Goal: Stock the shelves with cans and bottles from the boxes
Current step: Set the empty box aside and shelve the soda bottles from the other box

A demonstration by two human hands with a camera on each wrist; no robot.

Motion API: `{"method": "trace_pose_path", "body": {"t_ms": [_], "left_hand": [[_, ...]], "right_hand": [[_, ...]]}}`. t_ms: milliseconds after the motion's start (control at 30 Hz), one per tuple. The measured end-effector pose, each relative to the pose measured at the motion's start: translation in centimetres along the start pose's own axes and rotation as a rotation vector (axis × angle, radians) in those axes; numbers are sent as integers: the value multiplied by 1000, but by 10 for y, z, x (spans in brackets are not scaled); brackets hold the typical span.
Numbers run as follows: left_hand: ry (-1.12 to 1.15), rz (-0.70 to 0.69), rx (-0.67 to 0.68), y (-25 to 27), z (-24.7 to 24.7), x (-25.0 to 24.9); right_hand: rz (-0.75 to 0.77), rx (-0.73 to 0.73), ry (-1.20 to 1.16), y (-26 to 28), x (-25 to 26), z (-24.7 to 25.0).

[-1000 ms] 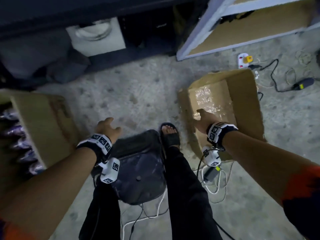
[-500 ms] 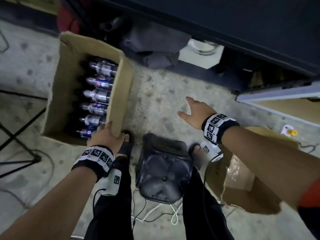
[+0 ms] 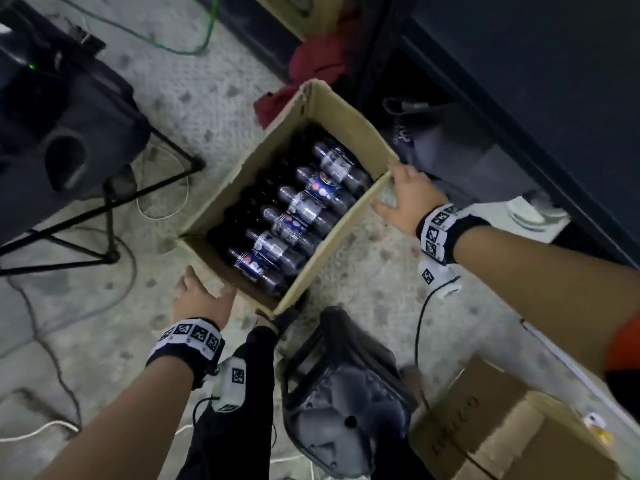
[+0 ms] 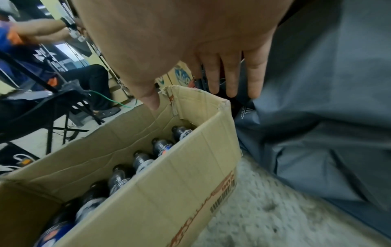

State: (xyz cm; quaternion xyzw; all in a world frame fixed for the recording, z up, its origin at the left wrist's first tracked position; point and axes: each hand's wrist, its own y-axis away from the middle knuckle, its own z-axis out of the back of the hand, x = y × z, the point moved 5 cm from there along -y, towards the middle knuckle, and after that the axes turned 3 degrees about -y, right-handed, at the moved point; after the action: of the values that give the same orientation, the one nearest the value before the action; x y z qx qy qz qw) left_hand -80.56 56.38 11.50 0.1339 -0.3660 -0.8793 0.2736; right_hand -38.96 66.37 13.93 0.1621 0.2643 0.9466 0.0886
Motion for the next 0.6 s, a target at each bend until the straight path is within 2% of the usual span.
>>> {"method": "trace_pose_path", "body": {"t_ms": [167, 333, 400, 600], "left_hand": [[215, 35, 101, -29, -18, 10], [296, 35, 170, -55, -36, 5], [332, 75, 175, -63, -43, 2], [641, 265, 179, -71, -63, -5]], "right_hand": [[-17, -47, 14, -83, 13, 8], [-30, -5, 133, -140, 25, 18], [-7, 10, 163, -158, 33, 20], [7, 34, 170, -202, 61, 27]]}}
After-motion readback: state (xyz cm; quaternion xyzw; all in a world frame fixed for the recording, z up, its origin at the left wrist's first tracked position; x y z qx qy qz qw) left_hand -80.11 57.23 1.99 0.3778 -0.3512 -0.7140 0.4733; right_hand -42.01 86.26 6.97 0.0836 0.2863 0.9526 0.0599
